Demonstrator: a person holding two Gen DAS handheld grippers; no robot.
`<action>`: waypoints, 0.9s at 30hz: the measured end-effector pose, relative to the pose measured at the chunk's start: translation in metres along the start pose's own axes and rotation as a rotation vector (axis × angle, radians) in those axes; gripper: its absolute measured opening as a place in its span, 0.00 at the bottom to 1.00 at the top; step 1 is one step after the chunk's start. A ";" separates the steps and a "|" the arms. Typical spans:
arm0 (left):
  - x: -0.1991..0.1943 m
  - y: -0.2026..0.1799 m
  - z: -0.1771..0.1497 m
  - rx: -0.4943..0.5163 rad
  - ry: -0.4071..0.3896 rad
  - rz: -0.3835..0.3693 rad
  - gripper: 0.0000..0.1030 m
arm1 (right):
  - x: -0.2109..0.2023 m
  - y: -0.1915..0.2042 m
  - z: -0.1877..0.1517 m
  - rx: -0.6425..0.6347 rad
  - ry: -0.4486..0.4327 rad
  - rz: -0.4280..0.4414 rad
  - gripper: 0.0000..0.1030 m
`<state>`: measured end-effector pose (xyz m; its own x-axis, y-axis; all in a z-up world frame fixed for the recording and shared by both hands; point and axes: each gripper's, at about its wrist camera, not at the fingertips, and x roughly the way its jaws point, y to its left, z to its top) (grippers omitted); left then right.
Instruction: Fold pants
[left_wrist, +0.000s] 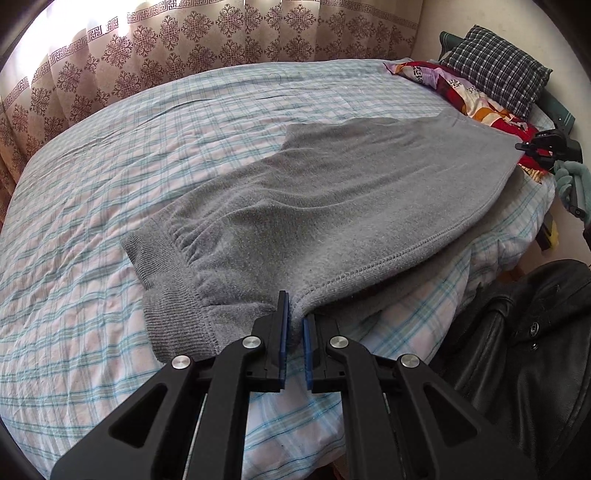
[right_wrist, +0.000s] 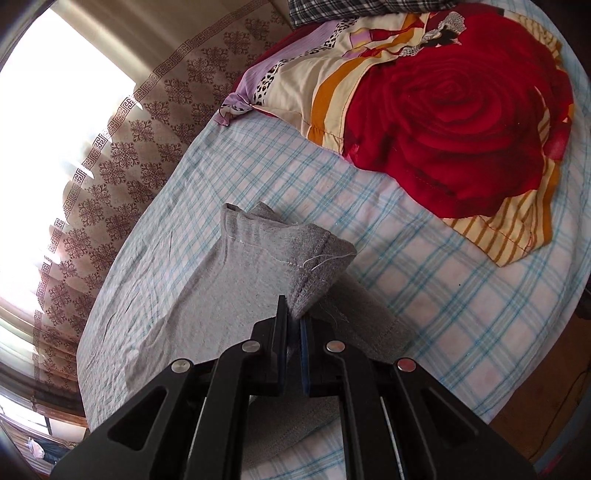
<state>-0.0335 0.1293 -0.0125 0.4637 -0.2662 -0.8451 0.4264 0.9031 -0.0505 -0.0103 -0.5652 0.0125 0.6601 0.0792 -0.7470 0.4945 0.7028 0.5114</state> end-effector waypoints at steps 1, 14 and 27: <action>0.002 0.000 0.000 0.005 0.010 0.001 0.06 | 0.000 -0.003 -0.002 -0.001 0.001 -0.002 0.04; 0.015 0.003 -0.001 0.017 0.127 -0.004 0.20 | 0.031 -0.034 -0.020 0.049 0.083 -0.071 0.05; -0.039 0.039 0.006 -0.129 0.043 0.101 0.66 | 0.008 -0.024 -0.013 0.021 -0.037 -0.183 0.22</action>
<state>-0.0301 0.1723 0.0215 0.4641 -0.1599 -0.8712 0.2750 0.9610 -0.0299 -0.0245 -0.5728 -0.0111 0.5778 -0.0750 -0.8127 0.6200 0.6879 0.3773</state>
